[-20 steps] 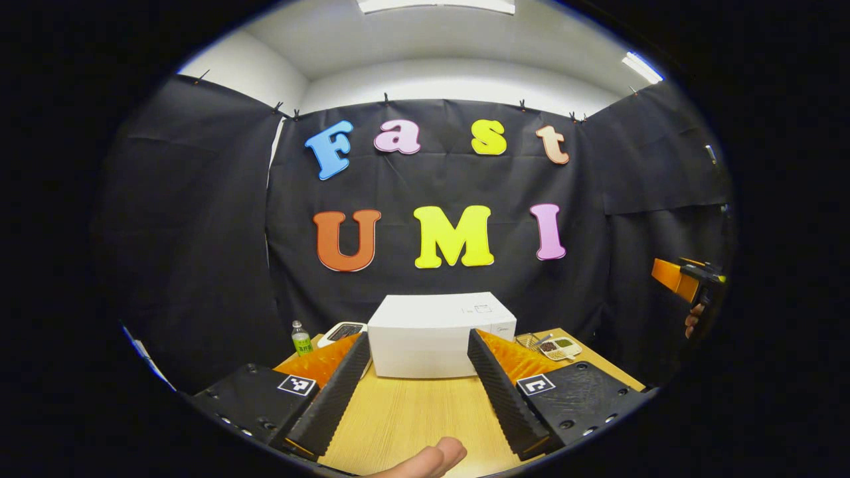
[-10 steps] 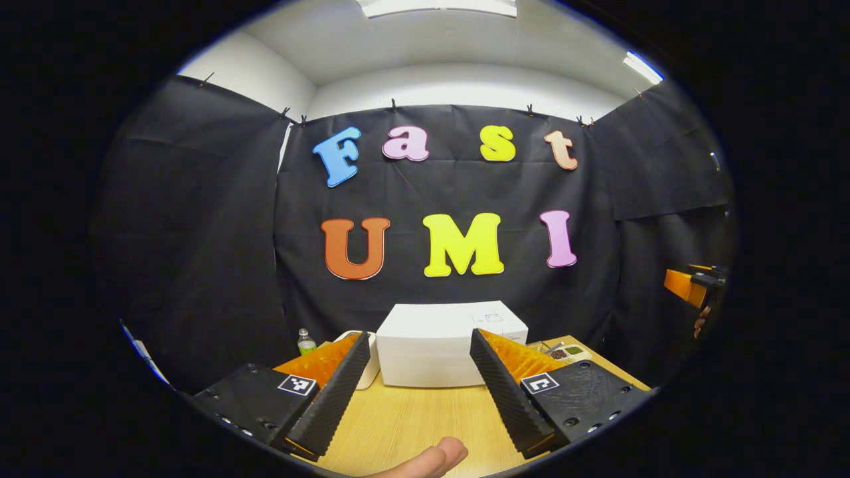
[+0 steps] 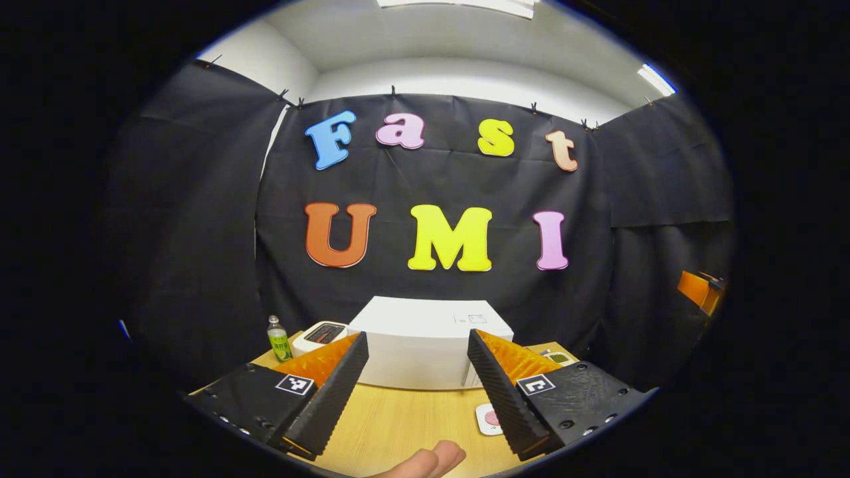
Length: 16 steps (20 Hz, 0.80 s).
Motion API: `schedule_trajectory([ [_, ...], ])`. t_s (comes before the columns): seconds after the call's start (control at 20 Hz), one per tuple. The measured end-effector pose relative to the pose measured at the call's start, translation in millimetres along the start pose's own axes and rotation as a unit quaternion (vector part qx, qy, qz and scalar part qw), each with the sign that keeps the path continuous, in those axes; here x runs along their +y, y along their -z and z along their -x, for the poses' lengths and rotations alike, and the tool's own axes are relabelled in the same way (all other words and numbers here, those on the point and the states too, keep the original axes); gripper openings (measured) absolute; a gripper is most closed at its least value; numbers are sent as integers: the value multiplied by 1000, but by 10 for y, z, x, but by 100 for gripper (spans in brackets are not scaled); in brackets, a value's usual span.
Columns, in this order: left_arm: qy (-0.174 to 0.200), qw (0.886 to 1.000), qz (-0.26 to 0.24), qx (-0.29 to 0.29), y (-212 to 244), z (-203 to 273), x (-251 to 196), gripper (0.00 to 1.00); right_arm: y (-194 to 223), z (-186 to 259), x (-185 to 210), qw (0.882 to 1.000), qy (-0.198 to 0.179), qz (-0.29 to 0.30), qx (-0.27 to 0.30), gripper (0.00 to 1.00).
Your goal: Open the microwave oven with the left hand, put the food in, and close the microwave oven.
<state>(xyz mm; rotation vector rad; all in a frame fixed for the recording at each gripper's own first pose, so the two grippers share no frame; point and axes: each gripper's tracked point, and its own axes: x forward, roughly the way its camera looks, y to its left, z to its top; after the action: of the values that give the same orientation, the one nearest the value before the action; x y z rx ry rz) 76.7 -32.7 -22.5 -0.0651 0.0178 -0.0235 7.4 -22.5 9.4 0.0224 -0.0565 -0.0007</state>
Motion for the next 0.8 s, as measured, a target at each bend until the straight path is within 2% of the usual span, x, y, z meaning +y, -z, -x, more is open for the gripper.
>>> schedule_trajectory([
  [0.1, 8, 1000, -4, 13, 199, -255, -120, 100, -73, -33, 21, 1000, -7, -8, -17, 92],
  [0.15, 13, 1000, -4, 21, 309, -379, -177, 90, -22, -54, -26, 1000, -4, -5, -17, 100],
  [0.3, 18, 1000, -12, 20, 518, -762, -275, 90, -1, -97, -62, 1000, -7, -4, -18, 100],
  [0.55, 51, 997, 9, 52, 1046, -1288, -626, 90, 87, -217, -189, 1000, -1, 3, -10, 100],
  [0.6, 52, 997, 5, 54, 1128, -1410, -688, 89, 83, -228, -175, 1000, -7, 2, -9, 91],
  [0.75, 66, 996, 5, 65, 1434, -1732, -929, 89, 89, -282, -162, 1000, -16, -2, -12, 92],
  [0.8, 71, 995, 3, 72, 1555, -1828, -1016, 89, 97, -286, -166, 1000, -18, -2, -11, 100],
])
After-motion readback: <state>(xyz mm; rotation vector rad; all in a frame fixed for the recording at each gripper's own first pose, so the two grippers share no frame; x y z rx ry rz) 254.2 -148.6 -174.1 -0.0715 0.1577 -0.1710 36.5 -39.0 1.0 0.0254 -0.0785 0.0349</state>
